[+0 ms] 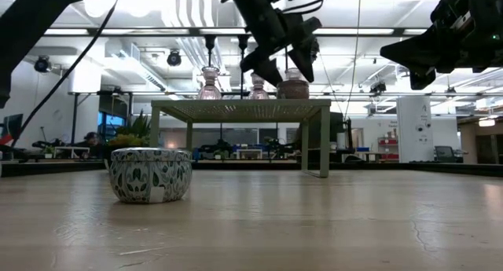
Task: Pick & Place candle stick holders
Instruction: Put the blue scented candle on the shelf
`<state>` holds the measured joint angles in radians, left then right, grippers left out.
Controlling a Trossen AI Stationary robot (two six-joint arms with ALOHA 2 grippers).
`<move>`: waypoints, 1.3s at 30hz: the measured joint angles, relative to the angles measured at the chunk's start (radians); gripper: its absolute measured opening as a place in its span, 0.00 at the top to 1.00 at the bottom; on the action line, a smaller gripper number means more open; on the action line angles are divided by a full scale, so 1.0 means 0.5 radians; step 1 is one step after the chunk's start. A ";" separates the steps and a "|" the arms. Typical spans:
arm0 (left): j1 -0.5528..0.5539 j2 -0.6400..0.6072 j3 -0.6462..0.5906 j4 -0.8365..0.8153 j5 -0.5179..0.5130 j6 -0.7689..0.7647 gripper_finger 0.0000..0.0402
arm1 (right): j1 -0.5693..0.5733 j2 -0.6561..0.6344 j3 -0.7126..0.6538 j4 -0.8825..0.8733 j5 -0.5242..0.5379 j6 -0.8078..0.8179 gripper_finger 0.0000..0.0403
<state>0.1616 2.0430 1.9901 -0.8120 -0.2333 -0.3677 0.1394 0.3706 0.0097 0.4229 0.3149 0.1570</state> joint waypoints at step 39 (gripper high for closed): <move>-1.200 -0.291 -0.491 -0.811 0.117 -0.474 0.09 | -0.001 -0.004 0.000 -0.001 0.000 -0.001 0.98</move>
<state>-0.4385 1.8973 1.7445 -1.2177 -0.1748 -0.6045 0.1391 0.3687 0.0097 0.4225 0.3149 0.1567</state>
